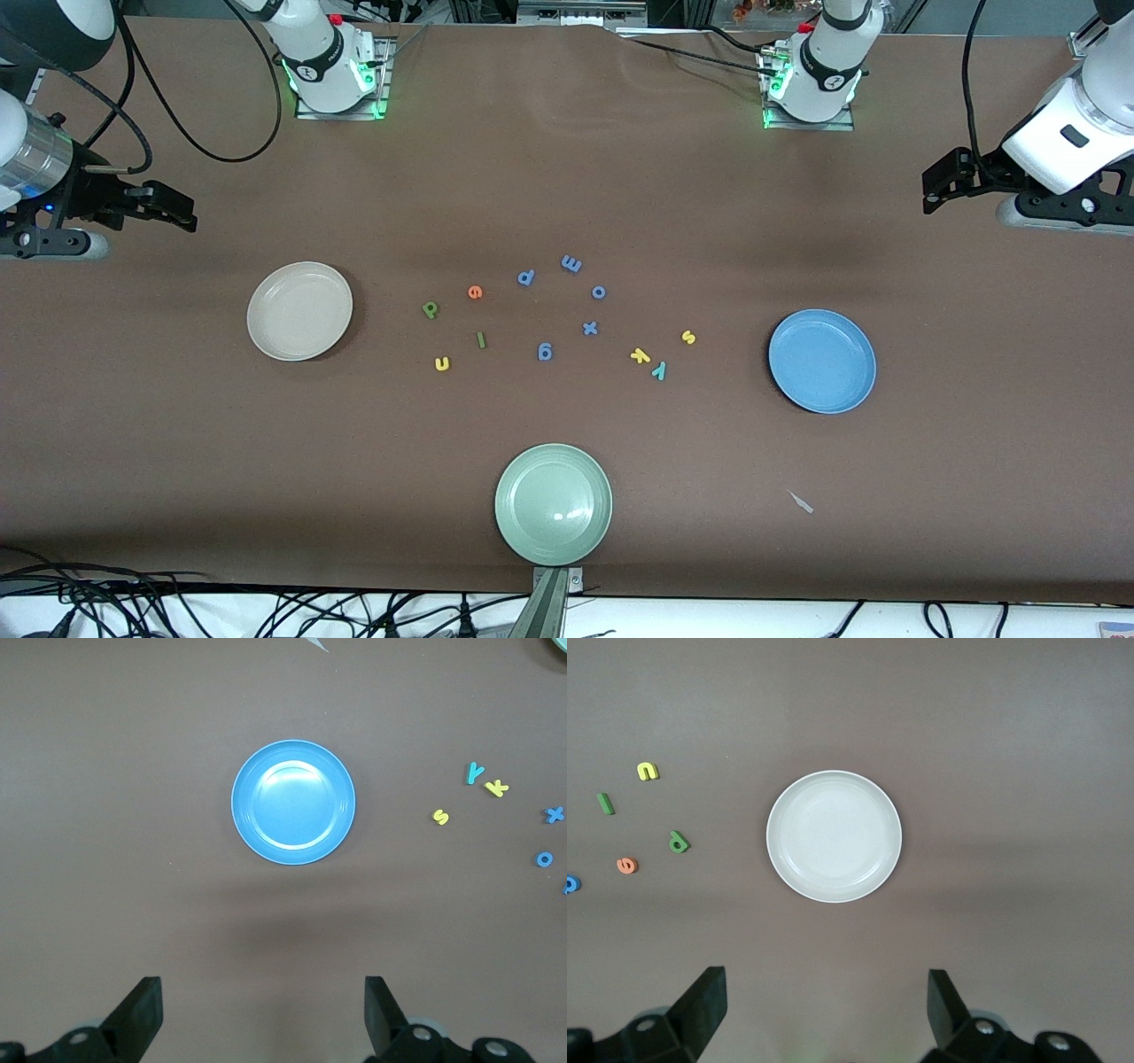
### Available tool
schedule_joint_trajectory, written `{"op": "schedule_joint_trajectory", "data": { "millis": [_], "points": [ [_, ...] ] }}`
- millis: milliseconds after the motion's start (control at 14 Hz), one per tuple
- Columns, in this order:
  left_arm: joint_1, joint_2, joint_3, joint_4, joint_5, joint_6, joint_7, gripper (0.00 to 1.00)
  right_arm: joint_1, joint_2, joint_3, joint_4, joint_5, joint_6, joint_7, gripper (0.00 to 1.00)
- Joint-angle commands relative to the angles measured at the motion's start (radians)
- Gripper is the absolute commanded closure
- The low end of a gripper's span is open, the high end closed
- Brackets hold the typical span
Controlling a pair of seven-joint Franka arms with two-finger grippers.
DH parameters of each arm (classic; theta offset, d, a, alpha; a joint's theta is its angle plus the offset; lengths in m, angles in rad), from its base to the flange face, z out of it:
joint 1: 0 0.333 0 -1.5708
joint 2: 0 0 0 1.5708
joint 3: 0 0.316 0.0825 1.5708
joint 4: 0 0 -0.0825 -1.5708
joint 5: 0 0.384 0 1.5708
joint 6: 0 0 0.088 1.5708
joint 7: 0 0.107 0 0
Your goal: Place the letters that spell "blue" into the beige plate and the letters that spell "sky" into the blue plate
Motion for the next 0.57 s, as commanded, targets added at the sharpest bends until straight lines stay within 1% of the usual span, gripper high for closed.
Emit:
{"op": "schedule_joint_trajectory", "data": {
  "millis": [0, 499],
  "points": [
    [0.000, 0.010, -0.006, 0.027, 0.028, -0.022, -0.013, 0.00, -0.004, 0.010, 0.003, 0.030, 0.017, -0.023, -0.009, 0.00],
    [0.000, 0.010, -0.006, 0.027, 0.028, -0.022, -0.013, 0.00, -0.003, 0.011, 0.003, 0.030, 0.017, -0.023, -0.006, 0.00]
  ]
}}
